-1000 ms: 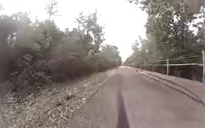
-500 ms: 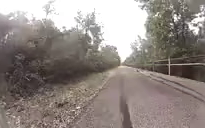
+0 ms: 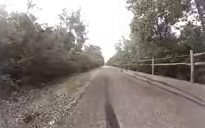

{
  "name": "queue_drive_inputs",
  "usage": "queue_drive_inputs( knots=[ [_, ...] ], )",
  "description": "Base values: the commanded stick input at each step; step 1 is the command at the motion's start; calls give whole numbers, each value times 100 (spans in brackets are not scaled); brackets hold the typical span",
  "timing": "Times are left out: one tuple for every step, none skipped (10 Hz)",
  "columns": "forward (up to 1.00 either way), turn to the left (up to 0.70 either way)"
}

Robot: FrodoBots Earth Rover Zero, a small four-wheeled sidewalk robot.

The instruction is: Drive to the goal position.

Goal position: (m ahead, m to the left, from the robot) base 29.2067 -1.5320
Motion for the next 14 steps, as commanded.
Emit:
queue_drive_inputs(
  knots=[
    [70,0],
    [70,0],
    [70,0],
    [70,0],
    [70,0],
    [70,0],
    [70,0],
    [70,0],
    [70,0],
    [70,0],
    [70,0],
    [70,0],
    [70,0],
    [70,0]
  ],
)
